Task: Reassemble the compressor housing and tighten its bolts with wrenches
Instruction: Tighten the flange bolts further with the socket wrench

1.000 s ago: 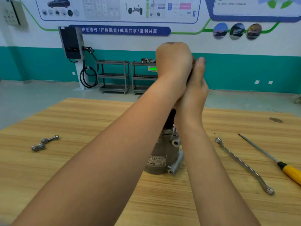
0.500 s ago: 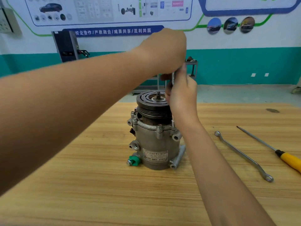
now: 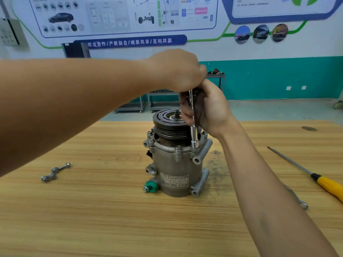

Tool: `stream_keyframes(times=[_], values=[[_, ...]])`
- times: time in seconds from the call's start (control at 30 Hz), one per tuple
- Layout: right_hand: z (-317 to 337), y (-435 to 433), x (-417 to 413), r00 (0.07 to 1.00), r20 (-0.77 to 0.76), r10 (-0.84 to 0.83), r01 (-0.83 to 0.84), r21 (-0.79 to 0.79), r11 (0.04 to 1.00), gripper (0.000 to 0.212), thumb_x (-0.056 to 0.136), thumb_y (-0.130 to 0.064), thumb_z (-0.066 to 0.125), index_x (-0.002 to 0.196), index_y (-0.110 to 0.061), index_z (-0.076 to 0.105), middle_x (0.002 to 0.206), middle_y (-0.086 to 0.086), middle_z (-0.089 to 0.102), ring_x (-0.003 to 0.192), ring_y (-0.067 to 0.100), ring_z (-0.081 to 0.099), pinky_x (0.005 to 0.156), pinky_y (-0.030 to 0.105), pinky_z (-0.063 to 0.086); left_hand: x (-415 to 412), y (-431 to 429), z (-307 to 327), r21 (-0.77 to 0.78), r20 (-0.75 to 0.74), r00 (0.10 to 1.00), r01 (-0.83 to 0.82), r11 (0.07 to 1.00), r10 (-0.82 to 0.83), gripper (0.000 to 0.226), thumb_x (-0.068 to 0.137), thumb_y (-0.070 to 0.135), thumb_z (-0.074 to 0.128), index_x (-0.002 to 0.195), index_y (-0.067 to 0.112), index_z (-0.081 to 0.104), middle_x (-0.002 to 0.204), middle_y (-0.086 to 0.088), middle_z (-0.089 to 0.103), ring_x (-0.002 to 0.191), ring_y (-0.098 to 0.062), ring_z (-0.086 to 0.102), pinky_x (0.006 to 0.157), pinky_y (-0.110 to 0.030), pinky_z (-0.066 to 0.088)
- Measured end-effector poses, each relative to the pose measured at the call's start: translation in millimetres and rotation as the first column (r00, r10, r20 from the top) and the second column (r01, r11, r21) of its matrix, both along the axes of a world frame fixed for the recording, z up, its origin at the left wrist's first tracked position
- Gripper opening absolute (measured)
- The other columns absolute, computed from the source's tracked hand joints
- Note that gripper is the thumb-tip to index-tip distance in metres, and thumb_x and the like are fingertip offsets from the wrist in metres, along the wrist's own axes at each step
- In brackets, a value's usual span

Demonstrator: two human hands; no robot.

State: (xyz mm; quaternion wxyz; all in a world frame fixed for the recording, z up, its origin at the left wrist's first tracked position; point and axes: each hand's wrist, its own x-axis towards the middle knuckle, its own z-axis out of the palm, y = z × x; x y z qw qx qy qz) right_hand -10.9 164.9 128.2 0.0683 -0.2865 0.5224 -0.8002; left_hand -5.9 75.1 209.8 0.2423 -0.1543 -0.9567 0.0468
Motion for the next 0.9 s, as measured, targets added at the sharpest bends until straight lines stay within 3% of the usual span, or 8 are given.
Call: stream_keyframes(times=[0.1,0.23,0.33,0.57,0.67,0.8,0.9], values=[[-3.1,-3.1,-0.9,0.999,0.011,0.047,-0.047,0.019,0.999,0.045,0.1,-0.031,0.019,0.065,-0.011,0.04,0.038,-0.008,0.032,0.028,0.005,0.021,0.032,0.014,0.016,5.3,-6.6,-7.6,0.04,-0.122,0.988,0.096,0.995,-0.091,0.051,0.098,0.033,0.027,0.052,0.011,0.031,0.054,-0.008,0.031,0.051,-0.018,0.029,0.047,-0.031,0.017],[-9.6,-8.2,-0.4,0.995,-0.025,-0.101,0.1,-0.034,0.994,0.046,0.101,-0.03,0.025,0.059,-0.015,0.039,0.038,-0.01,0.025,0.03,0.004,0.017,0.035,0.016,0.012,-1.5,-8.4,-12.7,0.023,-0.231,0.949,0.227,0.974,-0.216,0.057,0.099,0.034,0.027,0.046,0.013,0.026,0.047,-0.009,0.027,0.047,-0.017,0.023,0.055,-0.033,0.021],[-12.6,-9.1,-1.4,0.985,-0.057,-0.165,0.16,-0.072,0.984,0.047,0.102,-0.031,0.028,0.059,-0.014,0.04,0.038,-0.009,0.025,0.03,0.004,0.018,0.036,0.017,0.012,-2.4,-8.3,-12.8,-0.031,-0.261,0.916,0.307,0.951,-0.304,0.051,0.089,0.041,0.019,0.045,0.016,0.024,0.043,-0.006,0.025,0.044,-0.016,0.021,0.056,-0.034,0.022],[-7.1,3.8,-3.7,0.995,-0.019,0.099,-0.099,-0.038,0.994,0.056,0.098,-0.034,0.025,0.056,-0.015,0.056,0.039,-0.007,0.033,0.032,0.008,0.033,0.037,0.015,0.028,-6.8,-14.4,-11.8,-0.063,-0.274,0.878,0.391,0.918,-0.392,0.047,0.087,0.041,0.016,0.047,0.018,0.023,0.044,-0.001,0.024,0.043,-0.014,0.02,0.057,-0.033,0.017],[-5.6,6.1,-4.3,0.986,-0.019,0.166,-0.167,-0.045,0.985,0.049,0.091,-0.036,0.035,0.053,-0.018,0.061,0.038,-0.007,0.035,0.032,0.007,0.037,0.039,0.015,0.033,-6.3,-16.7,-13.1,-0.073,-0.284,0.851,0.44,0.895,-0.441,0.052,0.086,0.05,0.009,0.048,0.017,0.024,0.044,0.001,0.024,0.042,-0.012,0.021,0.056,-0.033,0.014],[-5.4,6.4,-5.6,0.979,0.004,0.205,-0.204,-0.093,0.975,0.039,0.081,-0.038,0.043,0.053,-0.017,0.061,0.037,-0.011,0.031,0.029,0.001,0.027,0.034,0.013,0.021,-9.0,-18.1,-14.5,-0.057,-0.316,0.805,0.512,0.857,-0.501,0.052,0.084,0.048,0.007,0.049,0.014,0.027,0.044,-0.003,0.025,0.042,-0.02,0.021,0.055,-0.033,0.01],[-7.4,2.9,-4.6,0.991,0.016,0.131,-0.128,-0.143,0.981,0.036,0.078,-0.039,0.047,0.054,-0.015,0.057,0.037,-0.011,0.029,0.028,0.0,0.024,0.033,0.013,0.017,-12.3,-18.6,-17.0,-0.053,-0.347,0.752,0.581,0.812,-0.56,0.053,0.088,0.042,0.014,0.051,0.009,0.032,0.045,-0.009,0.03,0.044,-0.026,0.026,0.054,-0.032,0.01]])
